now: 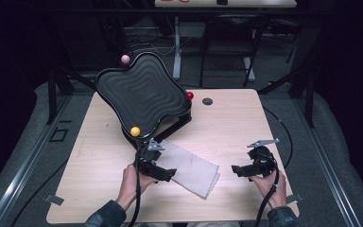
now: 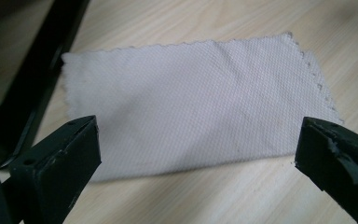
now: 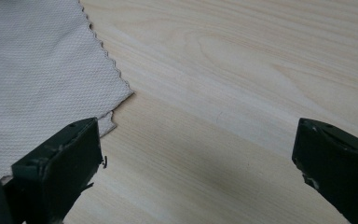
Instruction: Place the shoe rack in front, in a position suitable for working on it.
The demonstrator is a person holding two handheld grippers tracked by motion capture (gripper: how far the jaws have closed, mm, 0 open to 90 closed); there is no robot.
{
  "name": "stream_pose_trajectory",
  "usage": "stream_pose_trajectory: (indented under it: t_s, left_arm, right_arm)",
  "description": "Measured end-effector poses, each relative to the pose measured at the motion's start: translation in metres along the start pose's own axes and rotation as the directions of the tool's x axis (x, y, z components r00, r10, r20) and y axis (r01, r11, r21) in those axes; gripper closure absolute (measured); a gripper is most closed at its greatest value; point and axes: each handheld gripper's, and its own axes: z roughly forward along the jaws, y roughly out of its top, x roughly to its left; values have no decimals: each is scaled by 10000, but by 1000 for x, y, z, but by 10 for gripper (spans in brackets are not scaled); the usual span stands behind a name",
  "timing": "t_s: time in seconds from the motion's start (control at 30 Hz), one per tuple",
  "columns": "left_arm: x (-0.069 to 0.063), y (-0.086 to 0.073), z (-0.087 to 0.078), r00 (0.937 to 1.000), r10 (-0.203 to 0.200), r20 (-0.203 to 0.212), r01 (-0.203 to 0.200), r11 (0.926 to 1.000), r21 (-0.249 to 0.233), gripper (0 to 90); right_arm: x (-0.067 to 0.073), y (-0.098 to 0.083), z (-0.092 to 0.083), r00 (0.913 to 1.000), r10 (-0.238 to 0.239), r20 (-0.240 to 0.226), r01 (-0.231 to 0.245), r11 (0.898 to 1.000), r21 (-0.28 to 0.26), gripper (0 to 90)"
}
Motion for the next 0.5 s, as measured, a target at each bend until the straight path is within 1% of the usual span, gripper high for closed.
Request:
stream_pose_trajectory:
  t_s: [0.03, 0.07, 0.1, 0.17, 0.2, 0.23, 0.27, 0.33, 0.37, 0.4, 0.5]
  left_arm:
    - [0, 0, 0, 10000, 0, 0, 0, 10000, 0, 0]
    - [-2, 1, 7, 10000, 60, 67, -61, 9999, 142, 0]
    - [-4, 1, 13, 9998, 155, 84, -158, 9994, 314, 0]
    - [-6, 1, 24, 9997, 224, 85, -229, 9981, 572, 0]
    - [-7, 2, 34, 9997, 202, 133, -211, 9972, 718, 0]
    - [-7, 3, 38, 9997, 204, 141, -214, 9968, 767, 0]
    - [-7, 3, 38, 9997, 204, 141, -214, 9968, 767, 0]
    - [-8, 5, 45, 9995, 289, 119, -299, 9950, 948, 0]
    - [-9, 6, 52, 9994, 330, 116, -340, 9932, 1113, 0]
    - [-9, 6, 52, 9994, 330, 116, -340, 9932, 1113, 0]
    - [-10, 8, 61, 9992, 377, 107, -388, 9897, 1378, 0]
  right_arm:
    - [0, 0, 0, 10000, 0, 0, 0, 10000, 0, 7]
    - [0, 0, 0, 10000, 23, -40, -23, 10000, -26, 7]
    - [0, 0, 0, 10000, 23, -40, -23, 10000, -26, 7]
    - [-1, -1, 0, 10000, 61, -53, -61, 10000, -27, 7]
    - [-1, -1, 0, 10000, 48, -64, -48, 10000, -1, 7]
    - [-1, -1, 0, 10000, 52, -71, -52, 10000, 14, 7]
    - [-1, -1, 1, 9999, 69, -92, -69, 10000, 26, 7]
    - [-1, -1, 1, 9999, 35, -109, -35, 10000, 39, 7]
    - [0, -1, 1, 9999, 4, -159, -3, 10000, 67, 8]
    - [0, -1, 1, 9999, 7, -146, -6, 10000, 63, 8]
    - [1, -1, 1, 9999, -29, -118, 31, 10000, 92, 8]
